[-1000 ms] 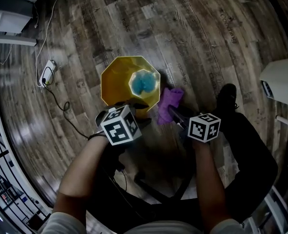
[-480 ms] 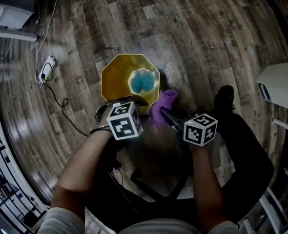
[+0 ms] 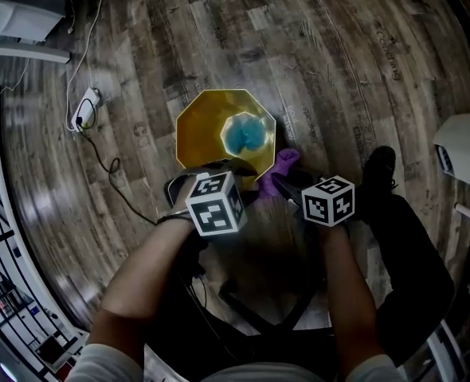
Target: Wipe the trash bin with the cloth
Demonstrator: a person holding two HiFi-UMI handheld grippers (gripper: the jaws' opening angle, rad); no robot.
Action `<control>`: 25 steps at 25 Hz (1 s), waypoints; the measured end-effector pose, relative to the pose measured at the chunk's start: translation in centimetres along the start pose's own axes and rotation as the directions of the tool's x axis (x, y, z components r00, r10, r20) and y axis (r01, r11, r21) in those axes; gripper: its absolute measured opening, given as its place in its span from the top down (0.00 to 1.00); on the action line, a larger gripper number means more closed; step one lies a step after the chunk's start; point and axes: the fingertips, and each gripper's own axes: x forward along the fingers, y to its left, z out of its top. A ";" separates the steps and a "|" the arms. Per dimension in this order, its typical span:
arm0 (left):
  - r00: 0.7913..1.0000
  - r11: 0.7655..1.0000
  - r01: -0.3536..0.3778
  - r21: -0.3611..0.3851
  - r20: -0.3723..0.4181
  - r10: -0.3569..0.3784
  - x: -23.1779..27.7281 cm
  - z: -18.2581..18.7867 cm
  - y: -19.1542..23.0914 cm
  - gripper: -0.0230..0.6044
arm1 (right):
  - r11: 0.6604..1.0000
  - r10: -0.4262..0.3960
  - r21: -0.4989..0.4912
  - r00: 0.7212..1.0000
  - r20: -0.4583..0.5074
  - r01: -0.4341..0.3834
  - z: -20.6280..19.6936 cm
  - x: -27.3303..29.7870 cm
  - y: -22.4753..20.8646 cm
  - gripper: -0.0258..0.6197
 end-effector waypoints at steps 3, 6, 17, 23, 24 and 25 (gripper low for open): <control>1.000 1.000 -0.006 -0.013 0.017 0.006 0.0 0.4 0.5 0.71 | 1.000 -0.016 0.003 0.999 -0.032 0.016 -0.4 1.5 -1.7 0.80; 0.999 0.999 -0.018 -0.035 0.041 0.019 -0.3 0.8 0.9 0.71 | 0.999 -0.029 0.011 0.998 -0.057 0.030 -0.9 3.2 -3.2 0.80; 0.996 0.997 -0.010 -0.079 0.087 0.017 -0.8 1.3 1.2 0.71 | 0.988 -0.151 0.013 0.980 -0.129 0.153 -3.0 8.0 -9.0 0.80; 0.995 0.995 -0.013 -0.095 0.100 0.022 -0.7 1.2 1.1 0.71 | 0.974 -0.227 -0.022 0.958 -0.175 0.227 -3.7 10.2 -11.5 0.80; 0.994 0.995 -0.013 -0.100 0.103 0.023 -0.7 1.2 1.1 0.71 | 0.970 -0.242 -0.026 0.953 -0.182 0.242 -3.8 10.5 -11.9 0.80; 0.994 0.995 -0.014 -0.102 0.104 0.025 -0.8 1.3 1.0 0.71 | 0.965 -0.261 -0.027 0.946 -0.191 0.261 -4.0 10.8 -12.4 0.80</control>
